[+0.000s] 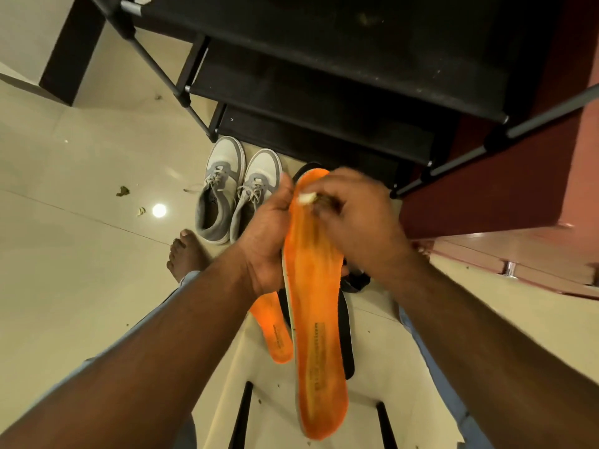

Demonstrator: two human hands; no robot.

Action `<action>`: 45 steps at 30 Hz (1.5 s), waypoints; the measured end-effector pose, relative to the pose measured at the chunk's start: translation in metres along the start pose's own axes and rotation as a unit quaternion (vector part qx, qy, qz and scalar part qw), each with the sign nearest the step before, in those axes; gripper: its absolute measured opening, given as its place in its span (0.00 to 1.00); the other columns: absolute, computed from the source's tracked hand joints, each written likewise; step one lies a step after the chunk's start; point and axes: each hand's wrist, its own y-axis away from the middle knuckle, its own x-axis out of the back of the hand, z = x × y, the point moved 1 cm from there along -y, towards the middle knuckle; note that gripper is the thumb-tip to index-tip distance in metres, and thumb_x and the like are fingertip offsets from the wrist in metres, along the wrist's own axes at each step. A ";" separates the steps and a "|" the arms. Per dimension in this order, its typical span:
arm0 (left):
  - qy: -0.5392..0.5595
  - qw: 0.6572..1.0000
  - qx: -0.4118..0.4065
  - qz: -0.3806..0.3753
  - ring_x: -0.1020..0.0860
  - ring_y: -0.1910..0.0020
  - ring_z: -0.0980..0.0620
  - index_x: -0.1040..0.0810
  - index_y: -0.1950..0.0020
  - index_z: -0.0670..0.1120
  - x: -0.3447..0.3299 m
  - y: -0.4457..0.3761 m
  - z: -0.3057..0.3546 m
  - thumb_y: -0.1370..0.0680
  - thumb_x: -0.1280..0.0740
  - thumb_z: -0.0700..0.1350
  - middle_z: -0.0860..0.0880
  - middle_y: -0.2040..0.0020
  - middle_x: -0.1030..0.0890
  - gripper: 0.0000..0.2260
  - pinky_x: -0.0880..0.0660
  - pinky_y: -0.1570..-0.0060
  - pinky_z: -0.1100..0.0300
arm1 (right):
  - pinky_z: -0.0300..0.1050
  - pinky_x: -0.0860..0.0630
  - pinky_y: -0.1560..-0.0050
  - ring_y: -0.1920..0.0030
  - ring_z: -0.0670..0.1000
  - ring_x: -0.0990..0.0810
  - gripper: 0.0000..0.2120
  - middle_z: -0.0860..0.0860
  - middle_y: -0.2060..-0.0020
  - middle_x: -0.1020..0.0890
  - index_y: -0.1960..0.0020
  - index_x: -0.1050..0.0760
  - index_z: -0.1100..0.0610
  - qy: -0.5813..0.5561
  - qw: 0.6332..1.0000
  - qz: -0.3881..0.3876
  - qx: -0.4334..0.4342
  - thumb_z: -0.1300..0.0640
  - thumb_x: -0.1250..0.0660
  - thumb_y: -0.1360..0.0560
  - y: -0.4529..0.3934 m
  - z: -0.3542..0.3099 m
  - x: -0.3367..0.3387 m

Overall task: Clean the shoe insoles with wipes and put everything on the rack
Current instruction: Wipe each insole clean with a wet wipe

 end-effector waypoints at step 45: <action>-0.017 1.000 0.011 -0.010 0.17 0.54 0.41 0.18 0.40 0.48 0.003 -0.007 -0.006 0.21 0.50 0.70 0.40 0.49 0.16 0.33 0.20 0.53 0.42 | 0.33 0.30 0.59 0.62 0.38 0.26 0.06 0.39 0.64 0.26 0.54 0.16 0.54 0.034 0.998 -0.041 -0.040 0.61 0.27 0.30 -0.012 0.008 0.011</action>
